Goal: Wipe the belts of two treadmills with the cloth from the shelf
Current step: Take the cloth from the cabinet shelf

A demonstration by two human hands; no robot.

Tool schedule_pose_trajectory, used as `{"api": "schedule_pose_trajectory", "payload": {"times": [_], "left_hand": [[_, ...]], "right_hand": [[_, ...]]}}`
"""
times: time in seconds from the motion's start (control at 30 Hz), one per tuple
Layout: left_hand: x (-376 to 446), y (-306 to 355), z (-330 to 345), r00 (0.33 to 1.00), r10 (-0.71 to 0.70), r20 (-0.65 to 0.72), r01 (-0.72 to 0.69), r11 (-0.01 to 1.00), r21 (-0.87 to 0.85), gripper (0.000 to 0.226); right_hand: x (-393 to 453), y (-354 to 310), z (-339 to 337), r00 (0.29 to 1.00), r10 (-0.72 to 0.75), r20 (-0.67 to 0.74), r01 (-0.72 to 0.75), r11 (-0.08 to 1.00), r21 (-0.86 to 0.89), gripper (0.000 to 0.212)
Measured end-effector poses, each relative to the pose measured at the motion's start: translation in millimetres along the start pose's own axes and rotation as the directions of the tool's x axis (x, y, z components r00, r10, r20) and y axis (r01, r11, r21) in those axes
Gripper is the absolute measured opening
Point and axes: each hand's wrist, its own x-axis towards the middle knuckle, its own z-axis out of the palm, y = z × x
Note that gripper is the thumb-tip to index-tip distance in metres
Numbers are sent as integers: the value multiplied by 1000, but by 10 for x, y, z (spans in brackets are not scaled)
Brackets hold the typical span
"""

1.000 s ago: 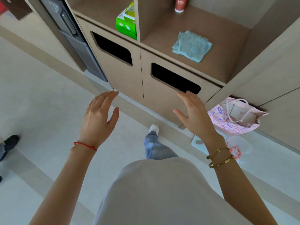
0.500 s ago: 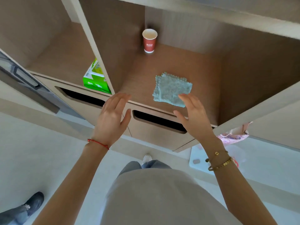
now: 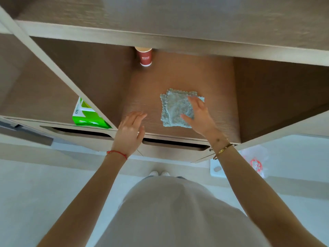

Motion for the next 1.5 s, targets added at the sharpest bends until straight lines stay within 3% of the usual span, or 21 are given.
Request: {"api": "schedule_pose_trajectory", "payload": {"times": [0.2,0.4,0.53,0.7,0.93,1.17,1.33,1.5], "left_hand": [[102,-147,94,991,-39,129,39,999,3,44],[133,-166,119,981,-35,188,39,999,-21,46],[177,-149,62,981,14,191,-6,999,-43,46],[266,-43,-33,966,124,225,-108,991,-84,43],[287,199,-45,895,332,298,-270,935,-229,38],[86,673,47,724,578,376,-467,812,-349,34],[-208,1154,208,603,685,408,-547,728,-414,33],[-725,1764,452,489,743,457,-603,667,-438,32]], "right_hand": [[127,-65,328,993,31,-110,-54,976,-211,91],[42,-126,463,966,12,-257,-80,964,-254,63],[-121,-136,500,956,5,-295,-70,976,-208,43],[-461,-123,351,926,164,-341,-184,983,-27,44],[-1419,-150,286,787,370,-494,-356,926,127,40],[-2528,-207,461,574,609,-547,-534,785,314,63],[-3355,-151,656,378,728,-572,-623,657,424,55],[-4324,-2,805,242,775,-583,-686,562,462,39]]}}
